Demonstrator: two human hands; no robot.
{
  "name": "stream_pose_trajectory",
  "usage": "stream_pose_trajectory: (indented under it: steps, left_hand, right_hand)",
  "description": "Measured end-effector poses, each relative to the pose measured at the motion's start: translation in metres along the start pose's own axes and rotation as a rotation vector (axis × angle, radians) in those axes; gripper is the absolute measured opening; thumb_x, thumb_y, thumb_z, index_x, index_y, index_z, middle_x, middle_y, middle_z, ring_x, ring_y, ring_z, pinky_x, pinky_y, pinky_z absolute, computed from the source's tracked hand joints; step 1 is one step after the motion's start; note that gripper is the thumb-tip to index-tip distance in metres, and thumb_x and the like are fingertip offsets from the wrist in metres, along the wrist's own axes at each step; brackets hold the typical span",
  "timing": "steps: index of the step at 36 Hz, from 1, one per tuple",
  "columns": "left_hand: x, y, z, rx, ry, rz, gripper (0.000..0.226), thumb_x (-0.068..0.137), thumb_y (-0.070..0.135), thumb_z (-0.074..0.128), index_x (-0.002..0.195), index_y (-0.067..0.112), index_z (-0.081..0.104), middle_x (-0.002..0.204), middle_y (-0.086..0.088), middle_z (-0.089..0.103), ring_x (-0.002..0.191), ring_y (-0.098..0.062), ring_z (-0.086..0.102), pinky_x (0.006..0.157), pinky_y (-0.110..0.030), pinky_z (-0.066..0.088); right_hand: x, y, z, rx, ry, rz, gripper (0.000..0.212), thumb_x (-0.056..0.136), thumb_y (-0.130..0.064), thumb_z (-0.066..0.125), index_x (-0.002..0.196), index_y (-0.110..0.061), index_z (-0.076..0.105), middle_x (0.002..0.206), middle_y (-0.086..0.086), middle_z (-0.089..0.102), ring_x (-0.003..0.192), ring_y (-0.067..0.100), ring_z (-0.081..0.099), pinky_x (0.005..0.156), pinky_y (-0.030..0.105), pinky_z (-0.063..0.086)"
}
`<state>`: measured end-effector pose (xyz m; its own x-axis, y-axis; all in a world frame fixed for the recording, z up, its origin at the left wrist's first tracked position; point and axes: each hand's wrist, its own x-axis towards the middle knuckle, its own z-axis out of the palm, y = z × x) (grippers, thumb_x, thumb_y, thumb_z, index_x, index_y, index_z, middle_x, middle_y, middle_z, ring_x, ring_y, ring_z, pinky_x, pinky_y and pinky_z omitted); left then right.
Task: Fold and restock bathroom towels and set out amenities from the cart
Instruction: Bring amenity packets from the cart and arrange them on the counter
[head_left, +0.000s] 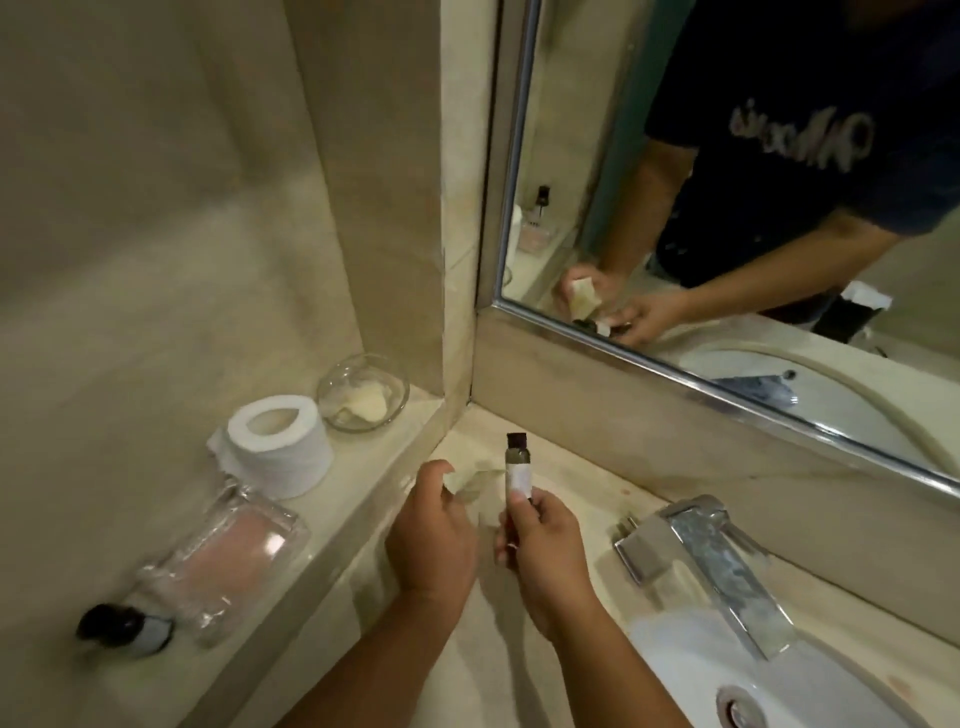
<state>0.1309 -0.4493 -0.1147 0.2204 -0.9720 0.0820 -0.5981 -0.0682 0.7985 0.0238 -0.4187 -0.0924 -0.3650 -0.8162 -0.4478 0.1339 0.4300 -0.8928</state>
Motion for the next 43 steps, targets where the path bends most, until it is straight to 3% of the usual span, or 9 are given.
stream_pose_trajectory:
  steps: [2,6,16,19,22,26,28,39,43]
  left_hand:
    - [-0.015,0.011,-0.024,-0.068,0.018,-0.019,0.002,0.103,0.025,0.055,0.105,0.026,0.055,0.086,0.003,0.071,0.078,-0.029,0.066,0.061,-0.035,0.048]
    - [-0.039,0.042,-0.073,-0.171,0.128,0.034,0.007,0.102,0.037,0.048,0.097,0.034,0.044,0.070,0.009,0.062,0.067,-0.022,0.062,0.054,-0.036,0.044]
    - [-0.120,0.123,-0.199,-0.348,0.367,0.067,0.008,0.101,0.035,0.057,0.105,0.032,0.051,0.073,0.008,0.072,0.068,-0.005,0.068,0.062,-0.034,0.054]
    - [-0.157,0.143,-0.239,-0.450,0.382,0.062,0.011,0.103,0.028,0.058,0.107,0.034,0.049,0.064,0.000,0.071,0.053,-0.013,0.067,0.054,-0.020,0.049]
    - [-0.193,0.153,-0.278,-0.498,0.390,0.049,0.019,0.102,0.023,0.061,0.109,0.034,0.048,0.061,-0.004,0.071,0.057,-0.017,0.071,0.060,-0.011,0.047]
    - [-0.237,0.146,-0.329,-0.383,0.474,0.038,0.017,0.096,0.023,0.070,0.082,0.022,0.060,0.064,0.011,0.071,0.054,-0.005,0.066,0.052,-0.020,0.048]
    - [-0.260,0.137,-0.356,-0.367,0.539,0.013,0.011,0.095,0.024,0.071,0.086,0.019,0.068,0.074,0.011,0.075,0.065,-0.007,0.071,0.059,-0.030,0.055]
    - [-0.417,0.077,-0.509,-0.268,1.023,-0.065,0.005,0.098,0.023,0.066,0.094,0.022,0.068,0.088,0.010,0.078,0.079,-0.010,0.076,0.072,-0.039,0.061]
    - [-0.502,0.059,-0.562,-0.209,1.184,-0.123,0.010,0.100,0.018,0.064,0.092,0.024,0.066,0.085,0.019,0.076,0.074,-0.001,0.072,0.065,-0.022,0.056]
  right_hand:
    - [-0.031,-0.011,0.004,0.069,-0.067,-0.063,0.025,0.107,-0.025,0.051,0.104,-0.001,0.059,0.074,0.011,0.063,0.059,0.018,0.055,0.058,0.030,0.046]
    - [-0.083,-0.034,0.009,0.104,-0.144,-0.174,0.013,0.106,-0.020,0.054,0.108,-0.010,0.062,0.087,0.010,0.072,0.062,0.017,0.059,0.059,0.029,0.047]
    - [-0.204,-0.092,-0.006,0.054,-0.293,-0.514,0.005,0.102,-0.022,0.060,0.107,-0.021,0.059,0.089,-0.001,0.070,0.069,0.011,0.061,0.065,0.027,0.050]
    - [-0.243,-0.103,-0.006,0.129,-0.400,-0.538,0.006,0.104,-0.019,0.057,0.110,-0.017,0.057,0.087,0.010,0.069,0.065,0.016,0.064,0.064,0.033,0.051]
    - [-0.284,-0.110,-0.001,0.205,-0.497,-0.563,0.009,0.103,-0.012,0.058,0.111,-0.016,0.056,0.079,0.007,0.069,0.063,0.018,0.064,0.061,0.028,0.053]
    - [-0.337,-0.113,0.016,0.224,-0.653,-0.593,0.008,0.103,-0.009,0.058,0.110,-0.012,0.056,0.078,0.011,0.067,0.062,0.022,0.061,0.061,0.033,0.053]
    - [-0.367,-0.113,0.028,0.231,-0.744,-0.600,0.007,0.102,-0.008,0.058,0.109,-0.010,0.057,0.080,0.015,0.069,0.062,0.021,0.060,0.060,0.032,0.052]
    - [-0.570,-0.076,0.096,0.223,-1.287,-0.517,0.008,0.101,-0.003,0.058,0.109,-0.006,0.058,0.078,0.004,0.073,0.060,0.014,0.064,0.054,0.024,0.053]
    - [-0.660,-0.042,0.108,0.148,-1.471,-0.507,0.010,0.101,-0.006,0.059,0.111,-0.007,0.060,0.084,0.005,0.076,0.058,0.013,0.065,0.054,0.024,0.053]
